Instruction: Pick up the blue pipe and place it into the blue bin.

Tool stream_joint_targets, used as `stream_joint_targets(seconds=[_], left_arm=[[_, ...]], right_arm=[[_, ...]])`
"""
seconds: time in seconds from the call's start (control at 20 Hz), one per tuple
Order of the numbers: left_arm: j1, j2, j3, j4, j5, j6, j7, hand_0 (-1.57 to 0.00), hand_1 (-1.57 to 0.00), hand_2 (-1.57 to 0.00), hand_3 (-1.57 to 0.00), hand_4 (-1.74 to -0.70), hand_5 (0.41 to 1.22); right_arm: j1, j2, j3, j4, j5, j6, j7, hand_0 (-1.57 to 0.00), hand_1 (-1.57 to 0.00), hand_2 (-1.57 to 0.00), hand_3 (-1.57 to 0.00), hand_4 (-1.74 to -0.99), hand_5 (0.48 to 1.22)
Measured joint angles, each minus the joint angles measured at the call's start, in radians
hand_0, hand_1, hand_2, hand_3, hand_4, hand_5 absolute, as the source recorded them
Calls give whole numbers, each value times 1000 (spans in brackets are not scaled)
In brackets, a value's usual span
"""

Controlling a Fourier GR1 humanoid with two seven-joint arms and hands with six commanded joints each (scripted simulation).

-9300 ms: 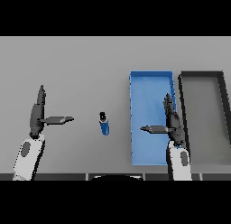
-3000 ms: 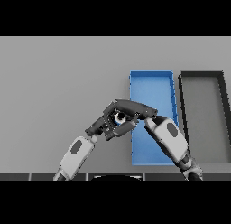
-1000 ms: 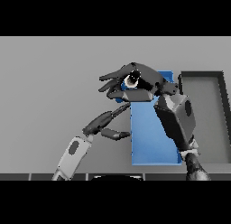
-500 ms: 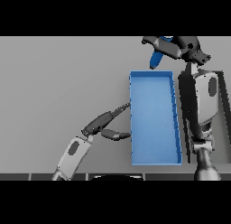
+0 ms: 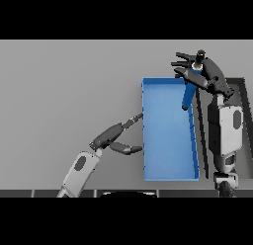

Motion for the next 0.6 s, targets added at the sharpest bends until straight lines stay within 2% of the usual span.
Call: stream_joint_targets(seconds=[0.1,0.15,0.2,0.25,0.3,0.35,0.5,0.55,0.6], left_arm=[[0,1,-1,-9,2,0,12,1,1,1,1,-880,428],[11,13,-1,-10,0,-5,-3,1,1,1,1,-882,427],[-1,12,0,-1,-4,-6,12,1,1,1,1,-884,425],[8,7,-5,-11,0,-6,9,1,1,1,1,-887,423],[9,7,-3,-16,4,-6,11,1,1,1,1,-888,422],[8,6,-4,-21,2,-3,19,1,1,1,1,-887,420],[16,21,1,-16,0,-5,-1,1,1,1,1,-883,421],[12,15,-3,-17,-1,-4,-1,1,1,1,1,-883,421],[18,13,-7,-20,0,-5,4,1,1,1,1,-882,421]], right_arm=[[66,9,4,-35,27,-28,23,-1571,-1571,-1571,-1571,-1741,1221],[96,-8,16,-39,37,-45,23,-1571,-1571,-1571,-1571,-1741,1221],[118,-13,48,-35,46,-84,23,-1571,-1571,-1571,-1571,-1741,1221],[153,-37,90,-41,55,-123,23,-1571,-1571,-1571,-1508,-1741,1221],[170,-63,130,-30,51,-172,23,-1571,-1571,-1571,-1521,-1741,1221],[181,-78,168,-20,42,-216,23,-1571,-1571,-1571,-1255,-1741,1221],[223,-136,273,-26,36,-294,11,-1571,-1571,-1571,-908,-1741,1221],[217,-166,319,-10,16,-337,18,-1571,-1548,-1571,-847,-1741,1221],[227,-181,370,6,1,-374,13,-1465,-1336,-1339,-788,-1678,1221]])
